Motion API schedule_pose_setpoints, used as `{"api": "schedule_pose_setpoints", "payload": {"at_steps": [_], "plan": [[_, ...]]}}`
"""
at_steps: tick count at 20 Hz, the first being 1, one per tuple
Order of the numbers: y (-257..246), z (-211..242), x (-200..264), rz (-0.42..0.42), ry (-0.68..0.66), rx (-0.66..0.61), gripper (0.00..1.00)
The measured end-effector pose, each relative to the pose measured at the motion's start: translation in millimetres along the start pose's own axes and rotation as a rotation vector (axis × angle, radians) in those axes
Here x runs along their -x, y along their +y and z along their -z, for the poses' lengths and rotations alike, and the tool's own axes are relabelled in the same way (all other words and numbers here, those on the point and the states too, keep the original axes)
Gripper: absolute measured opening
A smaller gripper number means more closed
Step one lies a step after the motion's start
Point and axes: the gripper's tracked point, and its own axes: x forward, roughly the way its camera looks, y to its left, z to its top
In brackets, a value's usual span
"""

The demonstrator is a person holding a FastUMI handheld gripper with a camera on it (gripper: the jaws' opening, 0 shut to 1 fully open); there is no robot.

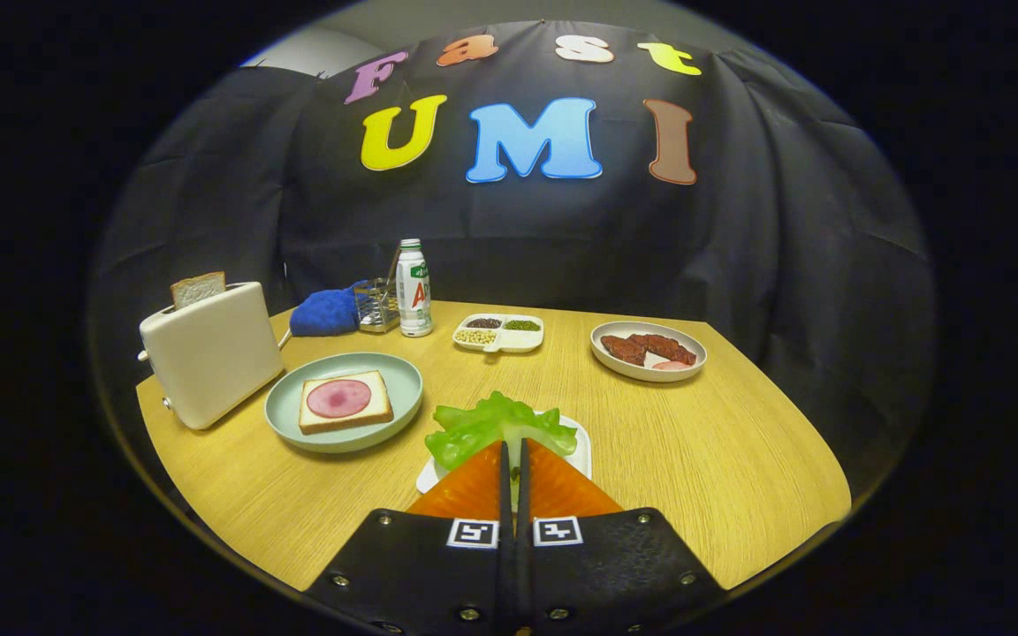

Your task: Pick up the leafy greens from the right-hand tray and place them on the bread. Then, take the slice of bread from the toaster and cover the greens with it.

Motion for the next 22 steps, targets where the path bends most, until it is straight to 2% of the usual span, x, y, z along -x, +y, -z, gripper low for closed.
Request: {"api": "schedule_pose_setpoints", "payload": {"at_steps": [7, 14, 22], "plan": [[45, -33, -1, -0.074, -0.098, -0.012, 0.0], [109, -42, -22, -0.203, -0.1, 0.006, 0.0], [163, -41, -57, -0.268, -0.071, 0.039, 0.0]]}}
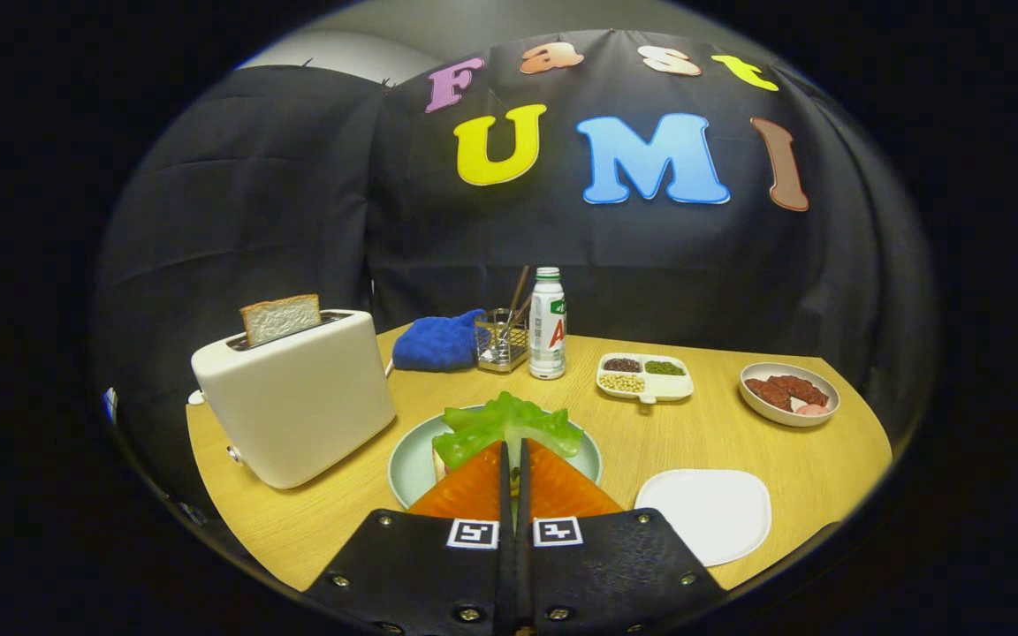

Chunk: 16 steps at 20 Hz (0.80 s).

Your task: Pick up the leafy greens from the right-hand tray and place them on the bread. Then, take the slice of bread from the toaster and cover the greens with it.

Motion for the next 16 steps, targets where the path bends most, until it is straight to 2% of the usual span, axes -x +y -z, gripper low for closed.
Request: {"api": "schedule_pose_setpoints", "payload": {"at_steps": [10, 13, 16], "plan": [[8, 37, -29, 0.012, 0.098, 0.038, 0.0], [7, 44, -25, 0.019, 0.118, 0.034, 0.07], [-9, 46, -21, 0.072, 0.126, 0.036, 0.12]]}}
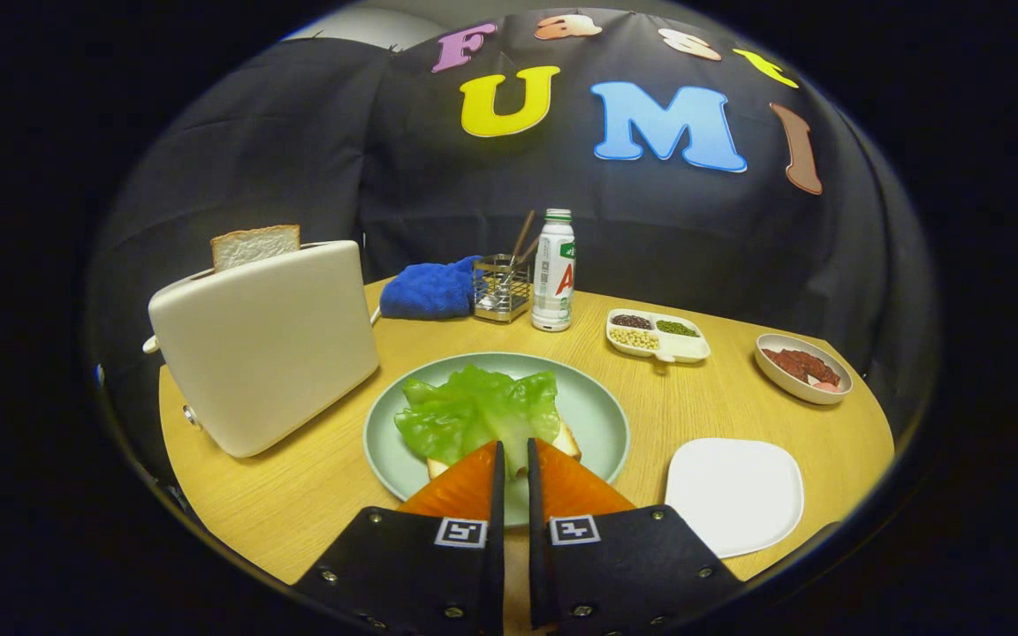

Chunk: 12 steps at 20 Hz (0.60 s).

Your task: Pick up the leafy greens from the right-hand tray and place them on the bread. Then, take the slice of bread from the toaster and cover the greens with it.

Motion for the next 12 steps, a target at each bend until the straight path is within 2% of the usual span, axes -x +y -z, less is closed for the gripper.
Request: {"api": "schedule_pose_setpoints", "payload": {"at_steps": [5, 8, 12], "plan": [[-17, -4, 10, 0.057, -0.029, -0.028, 0.45], [-17, -22, 22, 0.058, -0.107, -0.079, 0.45], [-15, -53, 43, 0.141, -0.204, -0.135, 0.45]]}}
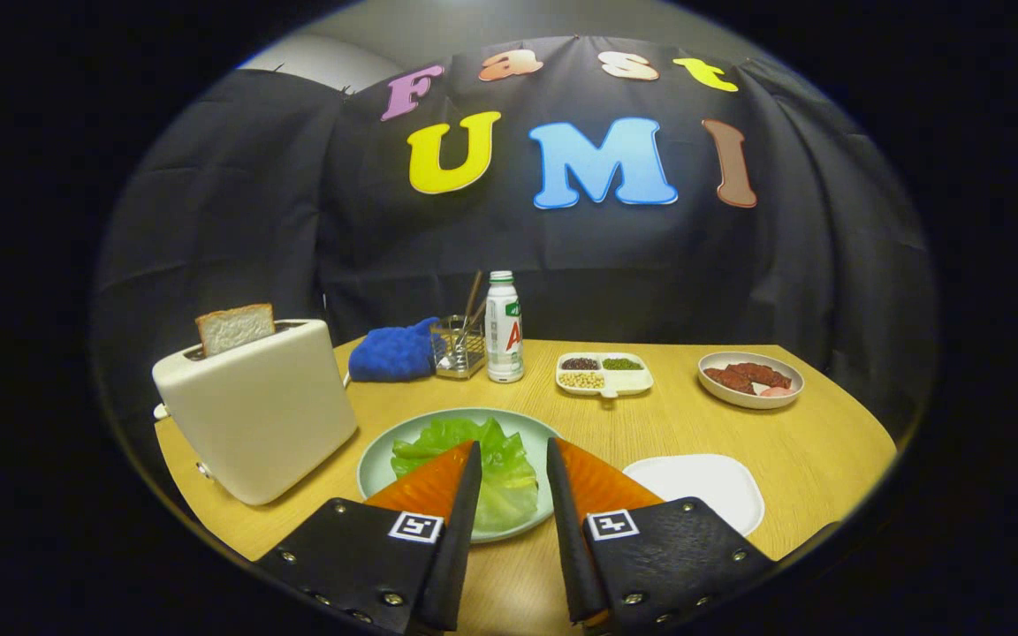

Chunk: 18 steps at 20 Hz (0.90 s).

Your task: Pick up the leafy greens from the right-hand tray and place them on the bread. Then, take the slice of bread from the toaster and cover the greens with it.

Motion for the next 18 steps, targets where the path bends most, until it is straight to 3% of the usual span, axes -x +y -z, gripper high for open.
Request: {"api": "schedule_pose_setpoints", "payload": {"at_steps": [2, 7, 18], "plan": [[6, -10, 5, 0.044, -0.006, -0.02, 0.45], [47, -33, 12, 0.023, -0.035, 0.036, 0.45], [169, -62, 17, -0.13, -0.091, 0.018, 0.45]]}}
